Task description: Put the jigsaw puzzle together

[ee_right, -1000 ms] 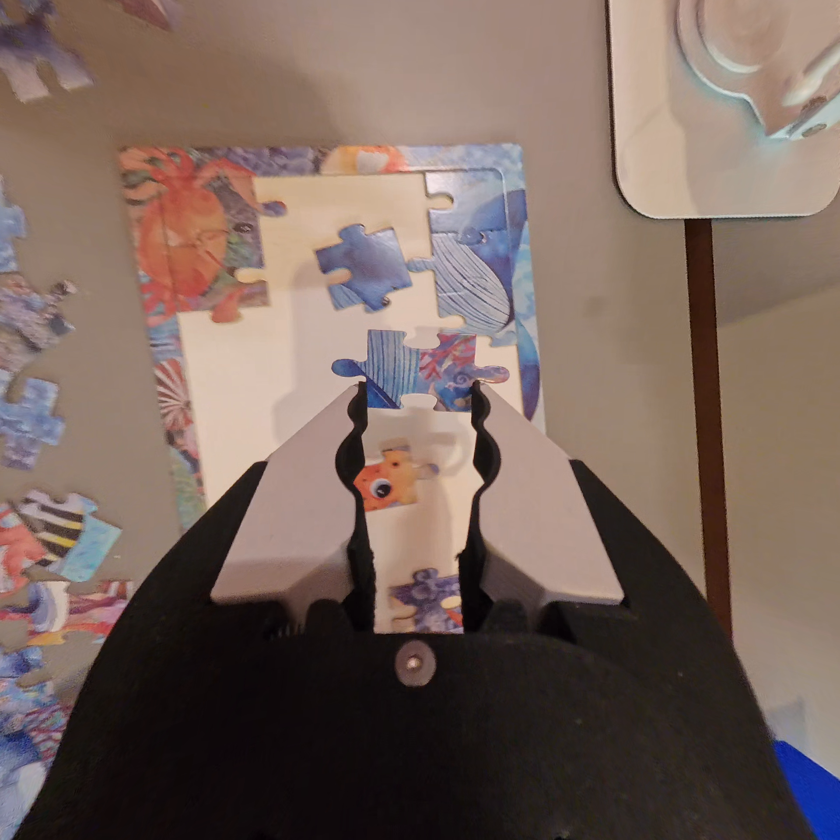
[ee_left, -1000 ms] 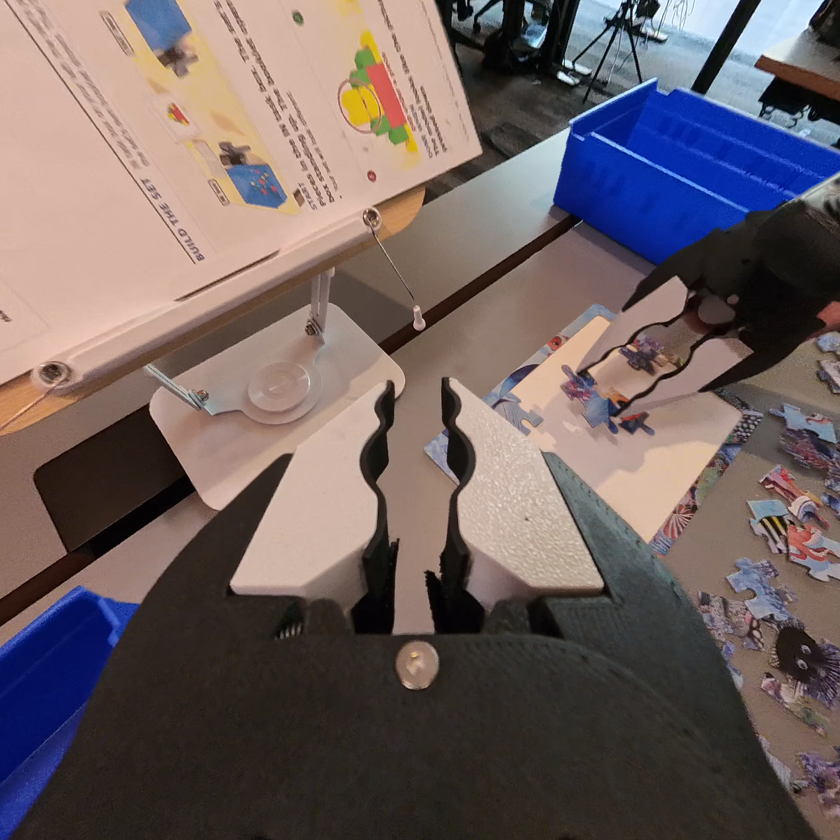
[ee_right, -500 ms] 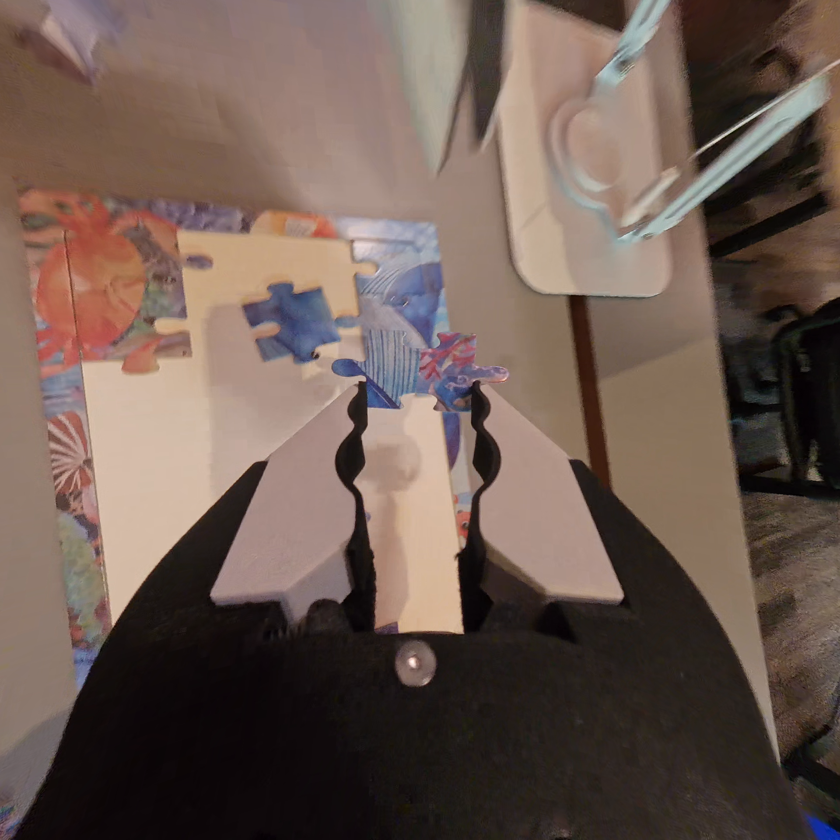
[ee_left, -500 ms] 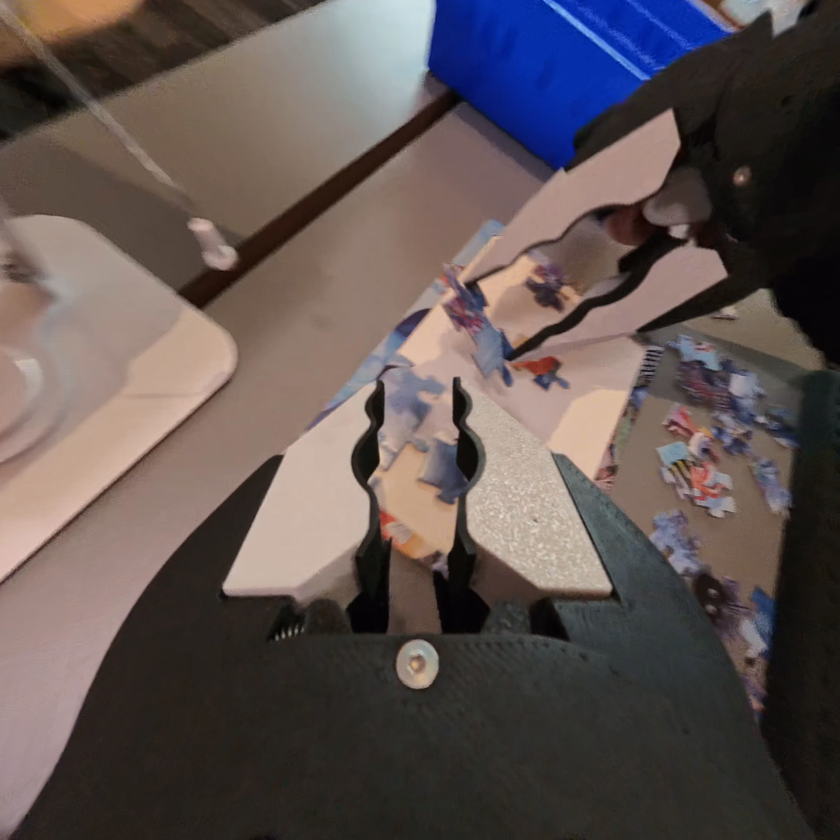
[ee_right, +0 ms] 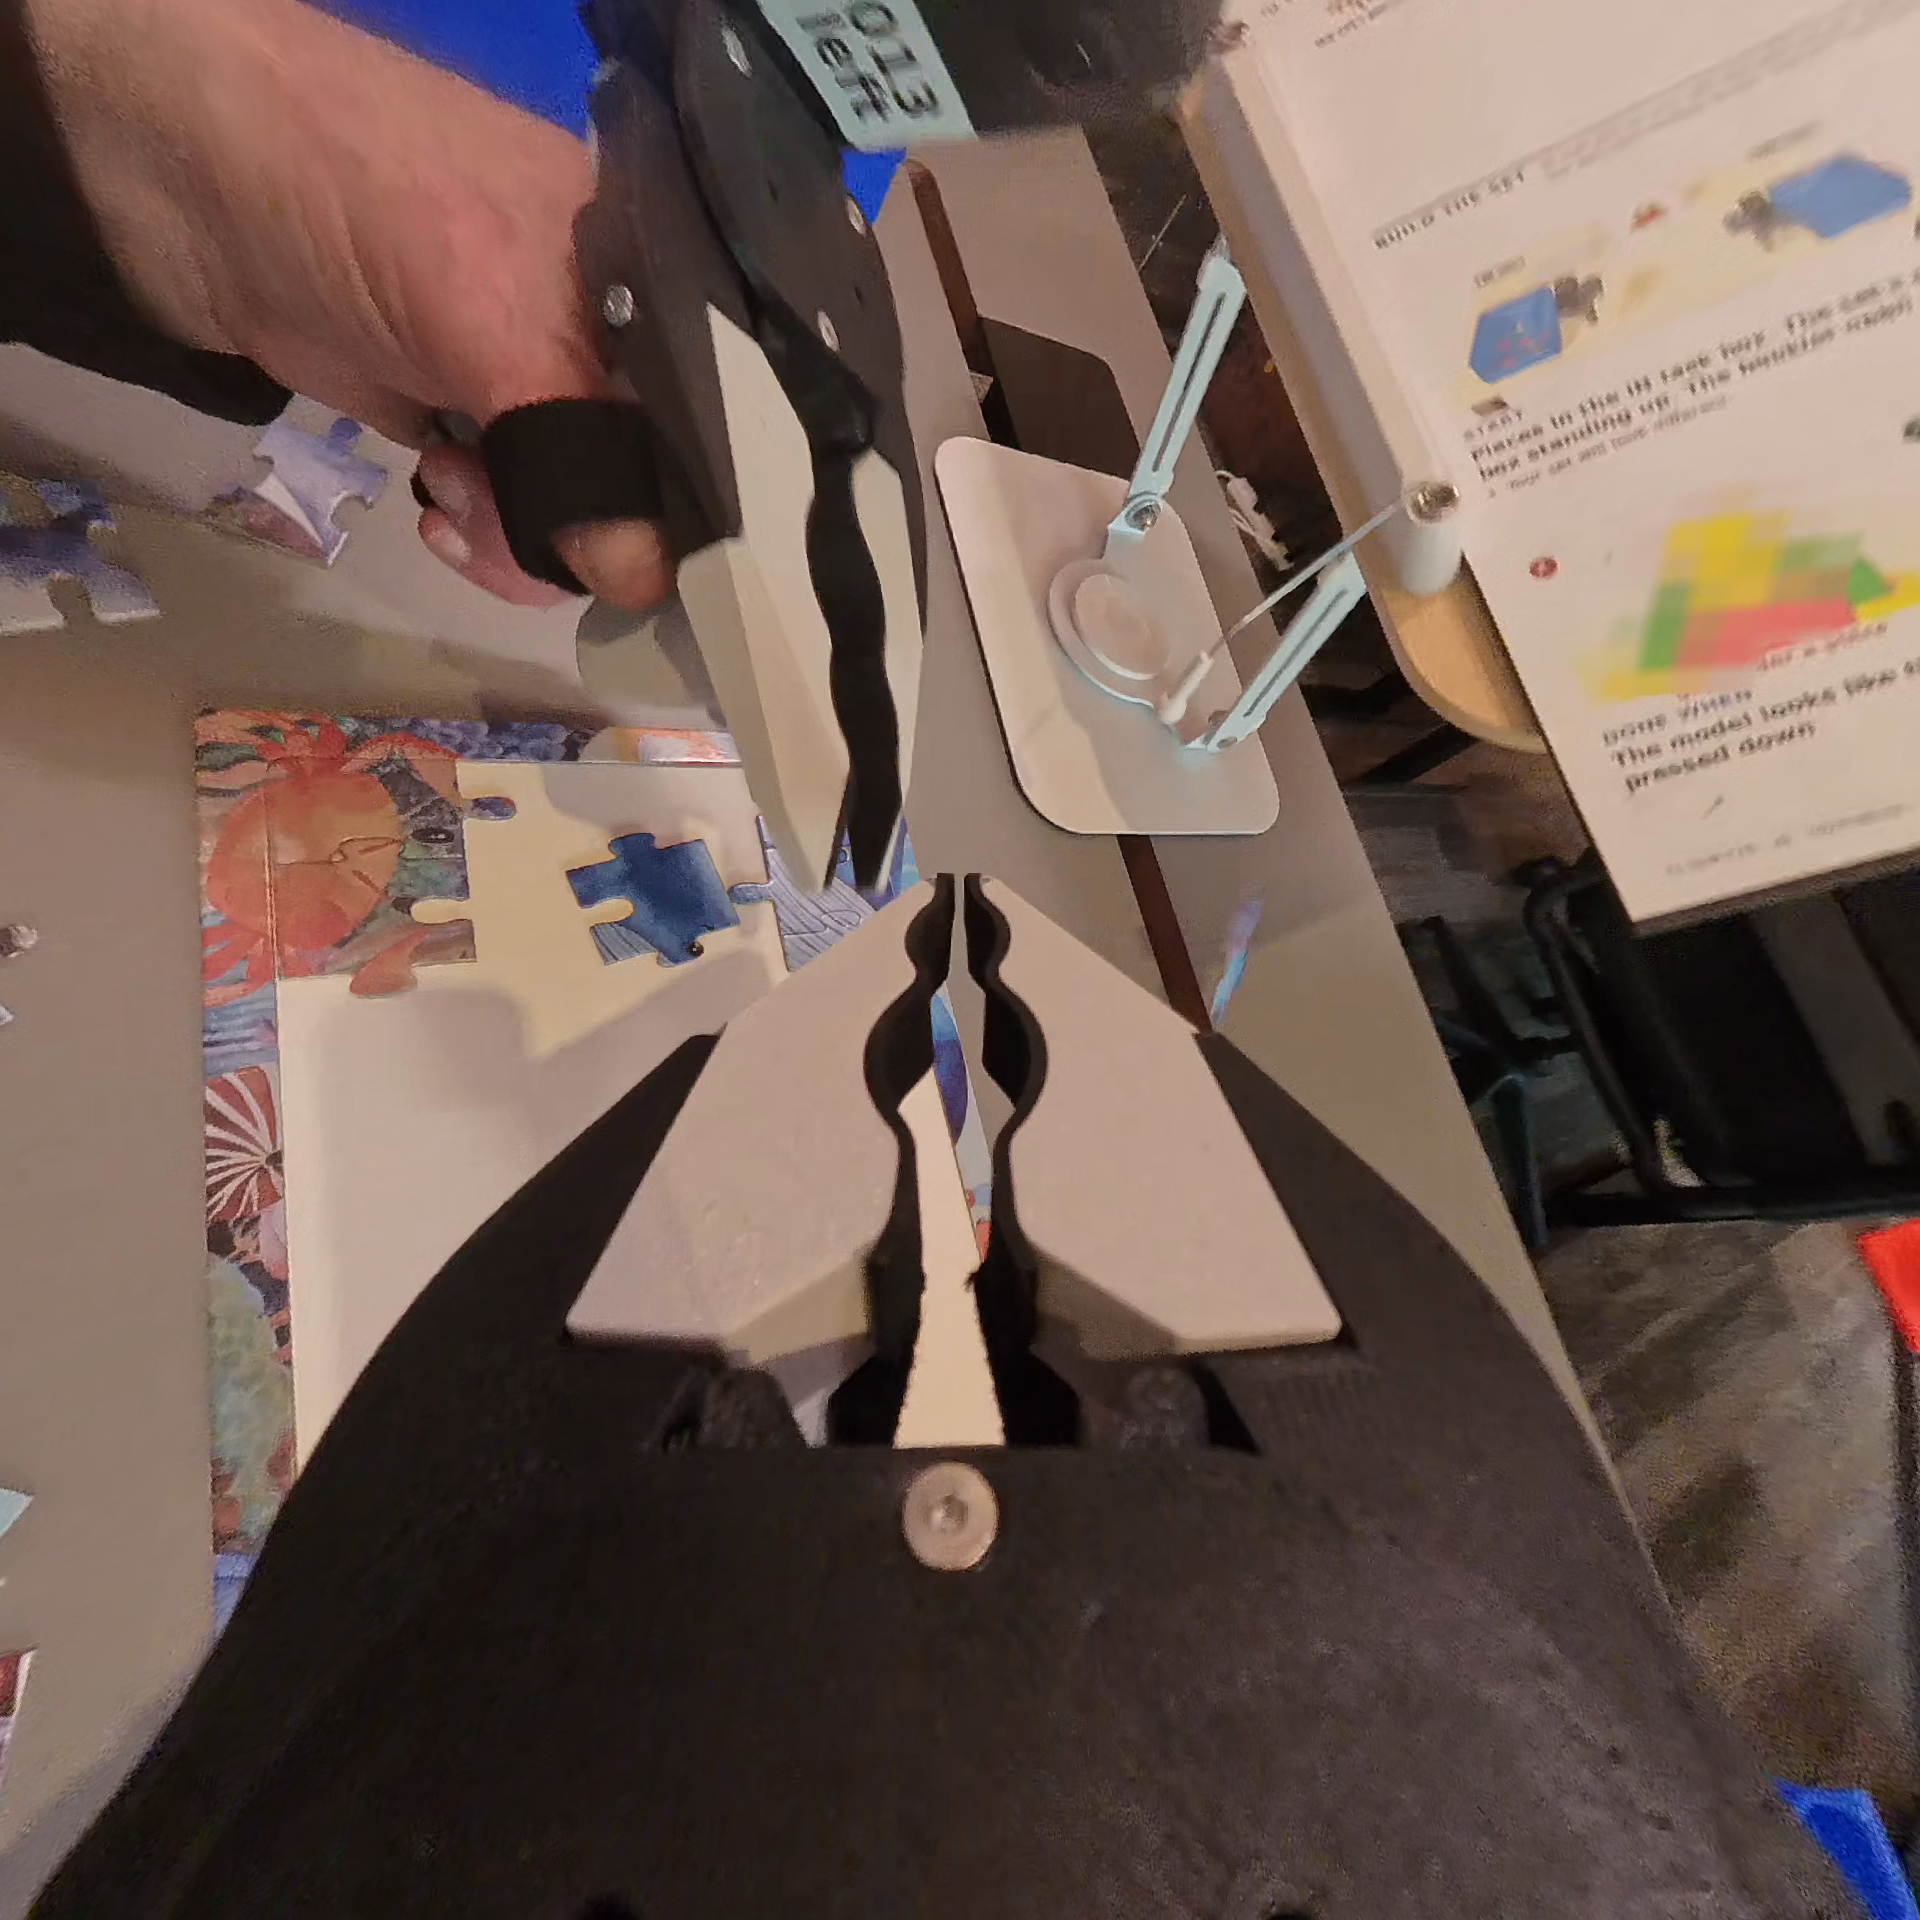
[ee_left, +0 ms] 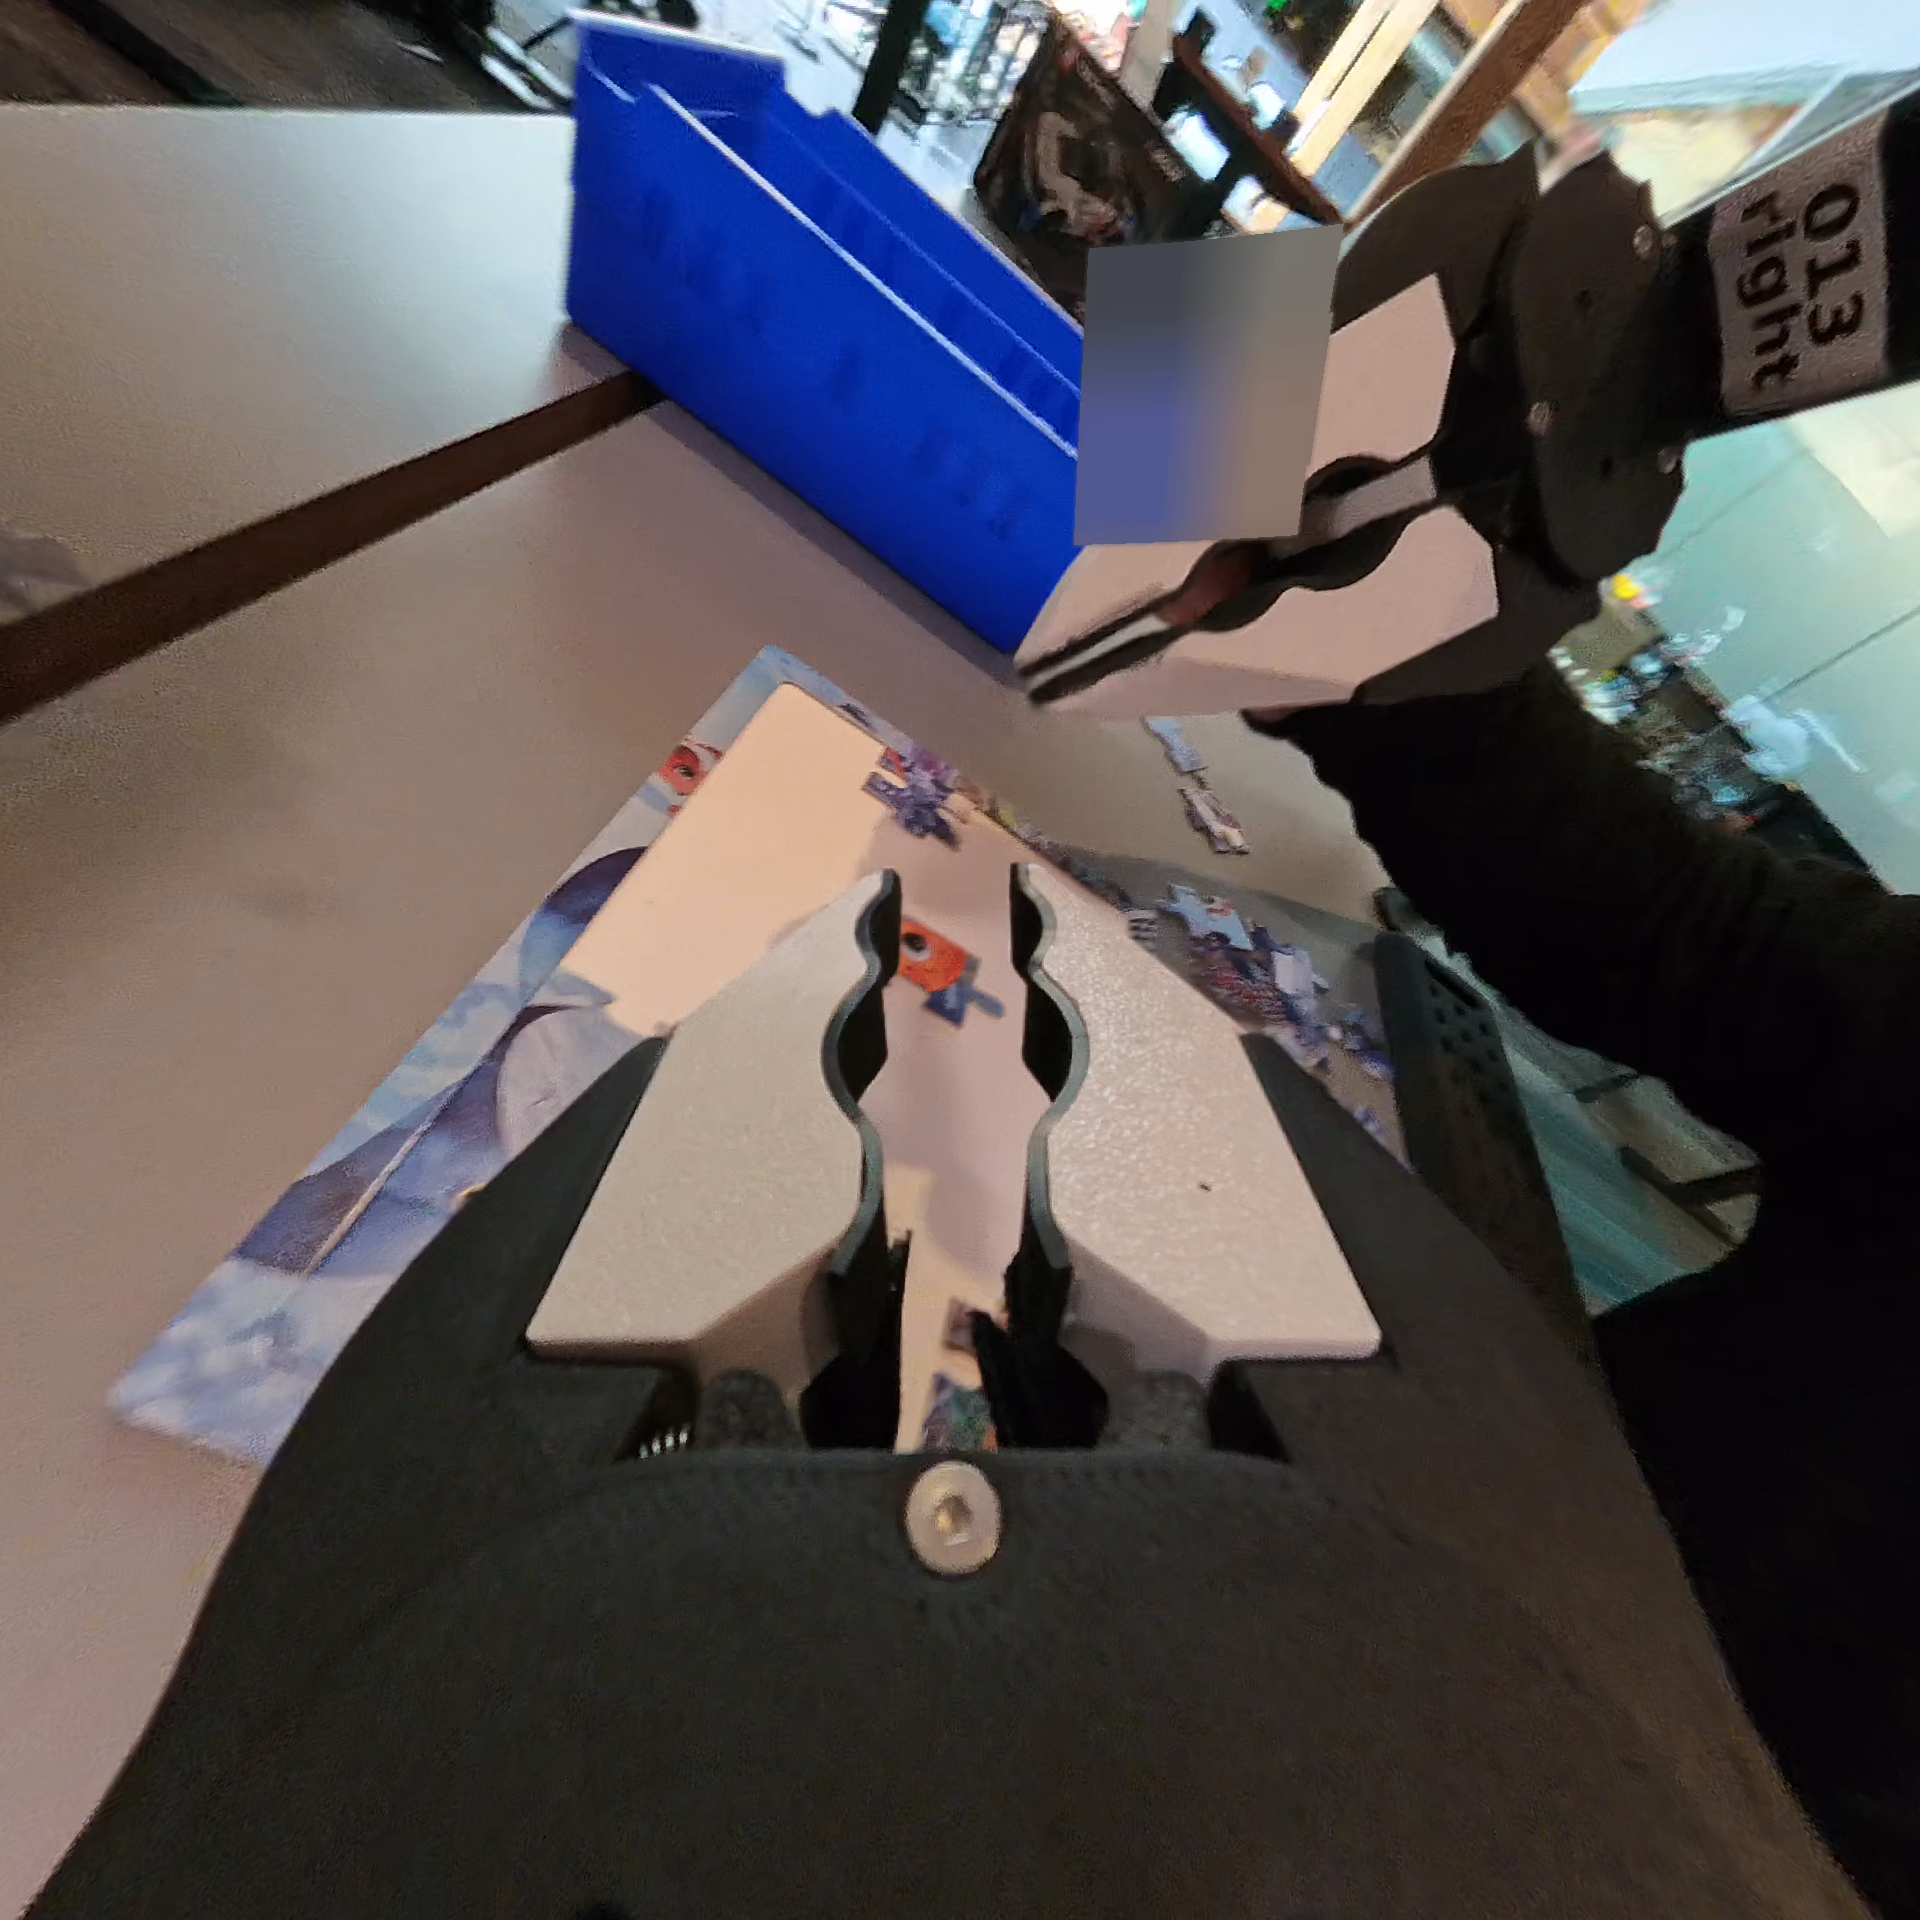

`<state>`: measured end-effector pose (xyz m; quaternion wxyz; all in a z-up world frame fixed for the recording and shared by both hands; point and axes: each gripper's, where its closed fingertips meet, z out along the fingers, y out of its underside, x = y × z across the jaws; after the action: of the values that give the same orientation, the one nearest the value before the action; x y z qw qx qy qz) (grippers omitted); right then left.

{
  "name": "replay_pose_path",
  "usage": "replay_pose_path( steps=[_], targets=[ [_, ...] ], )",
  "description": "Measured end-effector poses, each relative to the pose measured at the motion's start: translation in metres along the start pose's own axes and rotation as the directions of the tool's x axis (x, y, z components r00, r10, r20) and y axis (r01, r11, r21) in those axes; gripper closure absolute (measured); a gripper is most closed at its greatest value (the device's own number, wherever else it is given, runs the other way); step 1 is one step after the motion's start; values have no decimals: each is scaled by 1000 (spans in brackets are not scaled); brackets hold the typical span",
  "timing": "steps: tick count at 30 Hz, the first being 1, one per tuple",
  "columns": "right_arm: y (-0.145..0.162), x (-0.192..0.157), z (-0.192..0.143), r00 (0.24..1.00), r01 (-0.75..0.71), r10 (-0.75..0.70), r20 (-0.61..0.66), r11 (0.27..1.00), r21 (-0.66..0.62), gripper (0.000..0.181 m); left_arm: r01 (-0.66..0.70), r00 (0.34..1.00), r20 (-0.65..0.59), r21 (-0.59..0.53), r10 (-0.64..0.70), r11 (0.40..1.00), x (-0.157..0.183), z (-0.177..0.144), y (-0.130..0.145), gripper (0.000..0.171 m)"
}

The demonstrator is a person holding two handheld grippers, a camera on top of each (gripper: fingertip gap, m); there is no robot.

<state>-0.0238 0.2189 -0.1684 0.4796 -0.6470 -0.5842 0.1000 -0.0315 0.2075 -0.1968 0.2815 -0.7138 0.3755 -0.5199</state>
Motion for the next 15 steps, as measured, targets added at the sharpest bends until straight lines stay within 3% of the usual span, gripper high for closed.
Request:
replay_pose_path(
  steps=[2, 5, 9, 15],
  targets=[
    [10, 11, 0, 999, -36, 36, -3, 999, -17, 177, -21, 999, 38, -24, 22, 999, -7, -12, 1, 152],
    [36, 29, 15, 981, -193, 196, 13, 974, -119, 132, -18, 993, 117, -4, 19, 1000, -20, -29, -6, 152],
    [73, 57, 44, 965, -260, 263, -15, 943, -206, 123, -2, 982, 190, 9, 0, 1000, -39, -44, -6, 154],
    [91, 105, 106, 935, -356, 350, -64, 916, -184, 129, 12, 976, 216, -11, -9, 1000, -49, -40, 0, 153]
  ],
)
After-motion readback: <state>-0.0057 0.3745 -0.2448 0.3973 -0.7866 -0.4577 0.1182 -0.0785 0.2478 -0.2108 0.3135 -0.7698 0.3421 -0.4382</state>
